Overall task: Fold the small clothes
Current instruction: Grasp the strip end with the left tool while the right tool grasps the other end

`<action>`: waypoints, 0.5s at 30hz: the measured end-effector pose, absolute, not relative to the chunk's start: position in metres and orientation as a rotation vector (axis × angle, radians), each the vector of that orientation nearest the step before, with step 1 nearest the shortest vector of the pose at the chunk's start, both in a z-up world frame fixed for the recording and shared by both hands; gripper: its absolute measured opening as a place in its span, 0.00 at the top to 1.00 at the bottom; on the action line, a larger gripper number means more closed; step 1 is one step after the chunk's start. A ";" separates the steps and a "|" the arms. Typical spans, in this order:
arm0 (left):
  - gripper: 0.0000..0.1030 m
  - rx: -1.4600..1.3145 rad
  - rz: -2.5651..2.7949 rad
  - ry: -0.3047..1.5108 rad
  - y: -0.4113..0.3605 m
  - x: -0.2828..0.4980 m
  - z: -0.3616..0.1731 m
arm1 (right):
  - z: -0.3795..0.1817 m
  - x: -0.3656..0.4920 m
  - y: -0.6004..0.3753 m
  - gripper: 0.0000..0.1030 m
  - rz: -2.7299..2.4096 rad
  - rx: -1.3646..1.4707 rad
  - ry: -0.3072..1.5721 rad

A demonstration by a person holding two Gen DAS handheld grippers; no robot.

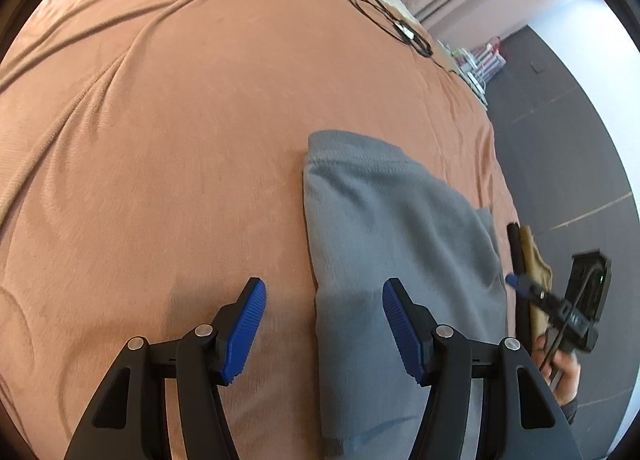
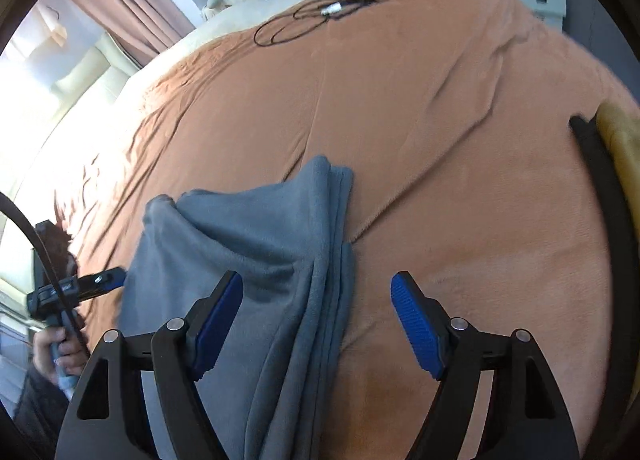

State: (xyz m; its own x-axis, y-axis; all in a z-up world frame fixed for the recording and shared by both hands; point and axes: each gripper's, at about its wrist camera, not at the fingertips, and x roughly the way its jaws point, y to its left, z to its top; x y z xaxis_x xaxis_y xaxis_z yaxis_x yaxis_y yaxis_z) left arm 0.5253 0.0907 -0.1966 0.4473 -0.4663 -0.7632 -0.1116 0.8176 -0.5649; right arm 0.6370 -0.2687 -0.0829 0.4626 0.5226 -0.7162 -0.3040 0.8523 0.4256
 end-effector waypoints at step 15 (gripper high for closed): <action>0.62 -0.768 -0.272 1.091 0.095 0.573 -0.217 | -0.135 0.668 -0.281 0.48 0.740 0.424 1.064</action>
